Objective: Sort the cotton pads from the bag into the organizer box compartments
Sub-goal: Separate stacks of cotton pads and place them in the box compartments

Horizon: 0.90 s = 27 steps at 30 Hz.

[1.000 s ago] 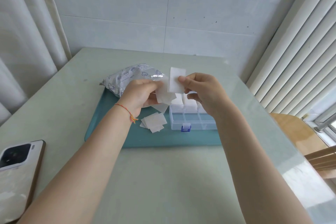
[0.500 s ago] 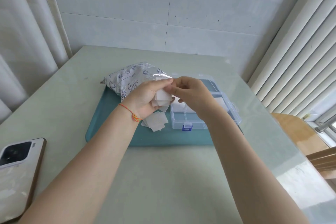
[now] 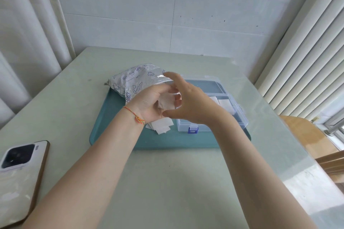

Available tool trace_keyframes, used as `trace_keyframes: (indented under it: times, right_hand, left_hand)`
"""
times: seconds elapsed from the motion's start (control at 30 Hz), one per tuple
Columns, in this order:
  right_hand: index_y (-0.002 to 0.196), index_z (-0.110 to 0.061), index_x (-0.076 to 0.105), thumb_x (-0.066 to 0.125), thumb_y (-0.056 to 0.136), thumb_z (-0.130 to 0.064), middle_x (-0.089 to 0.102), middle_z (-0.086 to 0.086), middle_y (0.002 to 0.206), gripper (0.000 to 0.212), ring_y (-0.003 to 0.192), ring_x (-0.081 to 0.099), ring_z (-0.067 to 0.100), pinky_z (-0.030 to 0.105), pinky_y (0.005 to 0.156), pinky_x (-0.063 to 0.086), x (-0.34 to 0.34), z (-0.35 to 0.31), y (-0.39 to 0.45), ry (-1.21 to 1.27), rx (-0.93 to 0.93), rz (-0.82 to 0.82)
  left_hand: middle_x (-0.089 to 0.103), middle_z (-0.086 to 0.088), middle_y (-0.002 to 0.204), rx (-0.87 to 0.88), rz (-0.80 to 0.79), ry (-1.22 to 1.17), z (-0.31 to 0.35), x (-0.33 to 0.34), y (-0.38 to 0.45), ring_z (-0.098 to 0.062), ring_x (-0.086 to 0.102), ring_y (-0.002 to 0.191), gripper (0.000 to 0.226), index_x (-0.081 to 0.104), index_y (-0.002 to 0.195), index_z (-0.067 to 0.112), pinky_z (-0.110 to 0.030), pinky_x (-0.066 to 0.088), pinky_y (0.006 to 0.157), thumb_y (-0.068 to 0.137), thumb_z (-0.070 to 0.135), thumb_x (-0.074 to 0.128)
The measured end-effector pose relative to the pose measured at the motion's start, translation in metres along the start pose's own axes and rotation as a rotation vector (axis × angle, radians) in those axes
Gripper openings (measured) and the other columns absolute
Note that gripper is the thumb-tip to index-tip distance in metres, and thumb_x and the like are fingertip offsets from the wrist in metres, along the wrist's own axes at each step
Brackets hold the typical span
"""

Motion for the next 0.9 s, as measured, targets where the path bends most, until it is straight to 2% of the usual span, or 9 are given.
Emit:
trace_keyframes:
  times: [0.17, 0.27, 0.33, 0.4, 0.47, 0.53, 0.63, 0.77, 0.9]
  right_hand:
    - [0.148, -0.042, 0.018, 0.087, 0.063, -0.036, 0.045, -0.010, 0.129, 0.109, 0.107, 0.050, 0.008, 0.047, 0.099, 0.047, 0.007, 0.002, 0.002, 0.093, -0.040, -0.027]
    - [0.149, -0.037, 0.023, 0.084, 0.069, -0.033, 0.055, -0.008, 0.111, 0.100, 0.095, 0.058, 0.016, 0.043, 0.091, 0.052, 0.005, 0.003, 0.004, 0.133, -0.051, 0.038]
    - [0.148, -0.036, 0.026, 0.082, 0.071, -0.035, 0.056, -0.006, 0.105, 0.096, 0.095, 0.058, 0.019, 0.033, 0.086, 0.052, -0.002, 0.005, 0.004, 0.177, -0.060, 0.098]
    - [0.149, -0.034, 0.025, 0.085, 0.070, -0.032, 0.053, -0.003, 0.112, 0.100, 0.100, 0.056, 0.016, 0.014, 0.083, 0.046, -0.006, 0.007, 0.003, 0.188, -0.059, 0.114]
    - [0.150, -0.034, 0.024, 0.088, 0.067, -0.029, 0.050, -0.002, 0.118, 0.105, 0.103, 0.054, 0.011, 0.006, 0.081, 0.042, -0.006, 0.006, 0.003, 0.186, -0.055, 0.098]
    - [0.150, -0.035, 0.024, 0.088, 0.067, -0.028, 0.053, -0.002, 0.116, 0.105, 0.096, 0.058, 0.013, 0.014, 0.082, 0.047, -0.003, 0.004, 0.004, 0.191, -0.046, 0.083]
    - [0.149, -0.036, 0.025, 0.085, 0.071, -0.020, 0.054, 0.001, 0.109, 0.099, 0.079, 0.062, 0.025, 0.038, 0.080, 0.055, -0.002, 0.004, 0.004, 0.217, -0.036, 0.088]
    - [0.151, -0.040, 0.020, 0.085, 0.071, -0.021, 0.050, -0.007, 0.126, 0.104, 0.083, 0.060, 0.026, 0.038, 0.083, 0.055, 0.000, 0.005, 0.004, 0.200, -0.033, 0.040]
    - [0.152, -0.039, 0.018, 0.080, 0.074, -0.012, 0.057, -0.003, 0.113, 0.103, 0.096, 0.059, 0.025, 0.039, 0.089, 0.052, 0.001, 0.004, 0.003, 0.170, -0.026, 0.027]
  left_hand:
    - [0.055, -0.003, 0.078, 0.018, -0.020, 0.046, -0.004, 0.004, 0.002, -0.015, 0.059, 0.067, 0.016, 0.056, 0.087, 0.018, -0.025, 0.049, 0.062, 0.094, 0.006, 0.048]
    - [0.060, -0.002, 0.088, 0.030, -0.105, 0.038, -0.002, 0.010, 0.000, -0.015, 0.059, 0.080, 0.009, 0.057, 0.096, 0.017, -0.025, 0.049, 0.069, 0.089, 0.012, 0.053]
    - [0.059, 0.002, 0.090, 0.009, -0.116, -0.026, -0.001, 0.007, 0.002, -0.012, 0.055, 0.083, 0.012, 0.062, 0.095, 0.019, -0.022, 0.046, 0.070, 0.087, 0.012, 0.058]
    - [0.059, 0.008, 0.087, 0.005, -0.034, -0.096, -0.002, 0.000, 0.005, -0.008, 0.049, 0.080, 0.015, 0.071, 0.083, 0.024, -0.017, 0.039, 0.061, 0.084, 0.011, 0.063]
    - [0.059, 0.009, 0.082, 0.033, 0.016, -0.092, -0.002, -0.002, 0.006, -0.006, 0.048, 0.074, 0.015, 0.071, 0.076, 0.024, -0.016, 0.032, 0.055, 0.081, 0.011, 0.064]
    - [0.061, 0.007, 0.073, 0.043, -0.018, -0.039, -0.001, 0.002, 0.004, -0.006, 0.055, 0.064, 0.013, 0.065, 0.078, 0.021, -0.018, 0.037, 0.057, 0.083, 0.011, 0.059]
    - [0.064, 0.002, 0.072, 0.002, -0.080, -0.035, -0.002, 0.006, 0.001, -0.010, 0.064, 0.065, 0.017, 0.057, 0.089, 0.019, -0.021, 0.051, 0.062, 0.094, 0.007, 0.046]
    - [0.060, 0.001, 0.078, 0.007, -0.070, -0.044, 0.000, 0.005, -0.001, -0.012, 0.061, 0.071, 0.006, 0.057, 0.091, 0.021, -0.024, 0.050, 0.064, 0.089, 0.016, 0.057]
    - [0.054, 0.005, 0.072, -0.028, 0.012, -0.010, -0.001, 0.002, -0.002, -0.008, 0.048, 0.063, 0.013, 0.061, 0.087, 0.021, -0.019, 0.042, 0.057, 0.076, 0.022, 0.068]
Point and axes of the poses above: each hand's wrist, its own y-axis towards the middle knuckle, its own x-axis out of the palm, z = x × y, the point moved 6 cm from there along y, towards the middle knuckle
